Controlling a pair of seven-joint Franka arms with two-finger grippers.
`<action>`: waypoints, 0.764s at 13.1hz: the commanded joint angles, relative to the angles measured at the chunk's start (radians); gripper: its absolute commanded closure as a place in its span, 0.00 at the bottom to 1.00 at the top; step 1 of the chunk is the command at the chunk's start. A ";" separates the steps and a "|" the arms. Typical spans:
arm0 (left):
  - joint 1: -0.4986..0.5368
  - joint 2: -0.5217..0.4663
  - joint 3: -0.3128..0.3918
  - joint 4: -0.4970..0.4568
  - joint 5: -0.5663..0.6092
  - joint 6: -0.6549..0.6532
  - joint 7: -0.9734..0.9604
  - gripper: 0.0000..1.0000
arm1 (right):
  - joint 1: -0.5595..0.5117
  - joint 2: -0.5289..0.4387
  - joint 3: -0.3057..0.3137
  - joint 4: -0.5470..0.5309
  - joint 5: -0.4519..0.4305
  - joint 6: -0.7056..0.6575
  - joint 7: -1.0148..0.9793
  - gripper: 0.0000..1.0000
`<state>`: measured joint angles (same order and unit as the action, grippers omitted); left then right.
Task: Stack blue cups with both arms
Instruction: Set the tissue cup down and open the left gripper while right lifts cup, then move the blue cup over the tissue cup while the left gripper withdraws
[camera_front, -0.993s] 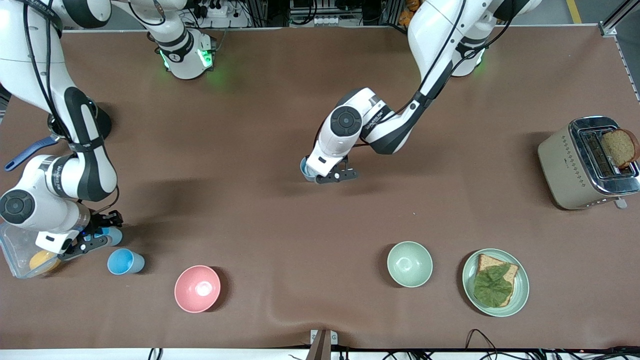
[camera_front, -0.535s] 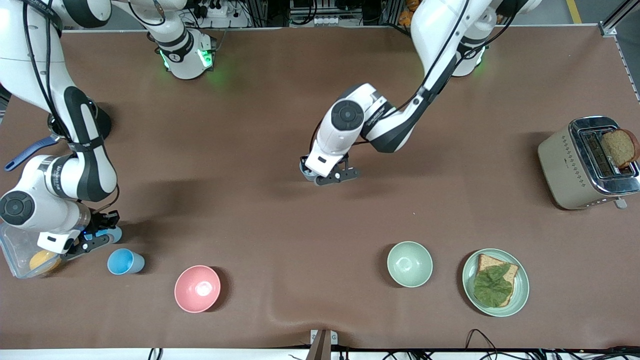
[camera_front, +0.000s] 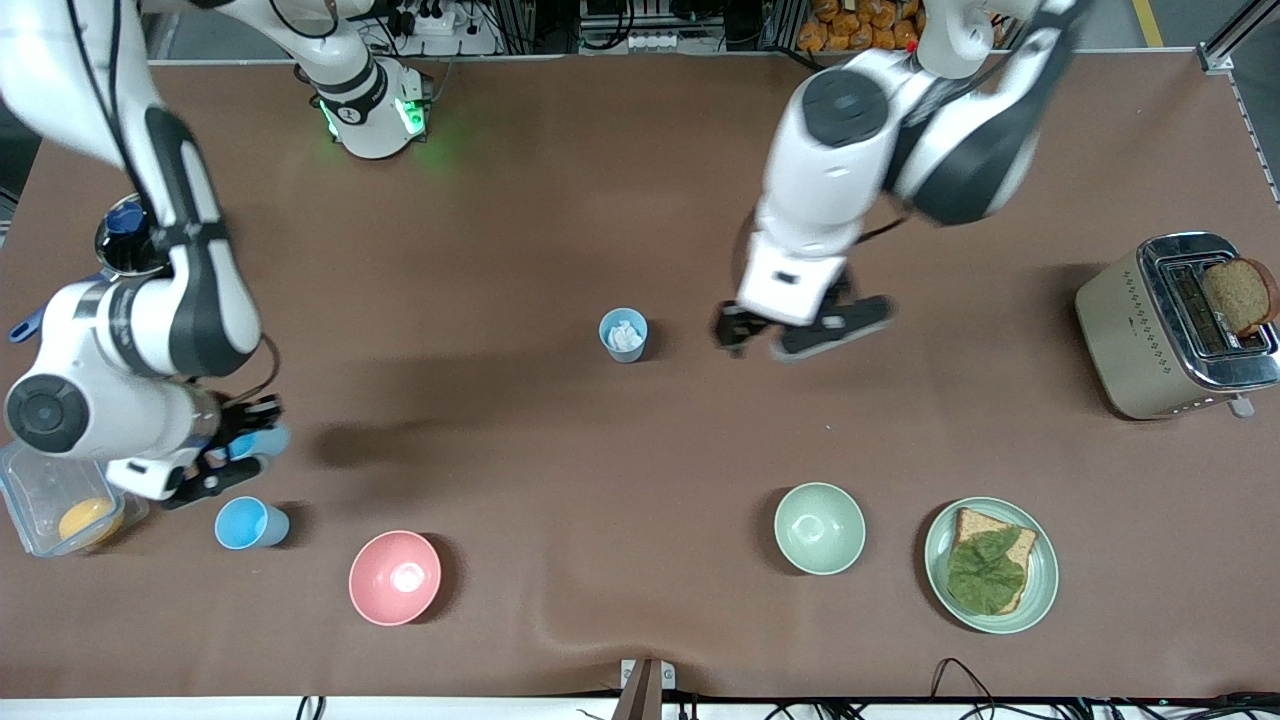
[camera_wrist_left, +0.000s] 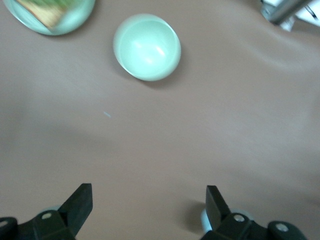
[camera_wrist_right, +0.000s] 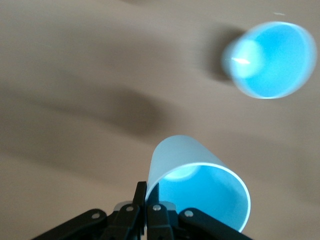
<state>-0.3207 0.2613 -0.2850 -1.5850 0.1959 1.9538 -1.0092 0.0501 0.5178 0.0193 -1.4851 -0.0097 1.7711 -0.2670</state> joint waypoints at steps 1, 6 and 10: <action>0.113 -0.074 -0.025 -0.033 0.020 -0.041 0.095 0.00 | 0.103 -0.035 0.002 0.028 0.085 -0.059 0.193 1.00; 0.181 -0.100 0.119 0.051 -0.047 -0.133 0.468 0.00 | 0.395 -0.078 0.005 0.026 0.145 -0.053 0.444 1.00; 0.187 -0.126 0.233 0.076 -0.118 -0.217 0.653 0.00 | 0.545 -0.038 0.004 0.017 0.138 0.050 0.852 1.00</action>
<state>-0.1281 0.1567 -0.0728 -1.5183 0.0990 1.7839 -0.4087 0.5859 0.4633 0.0366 -1.4601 0.1190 1.7836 0.4789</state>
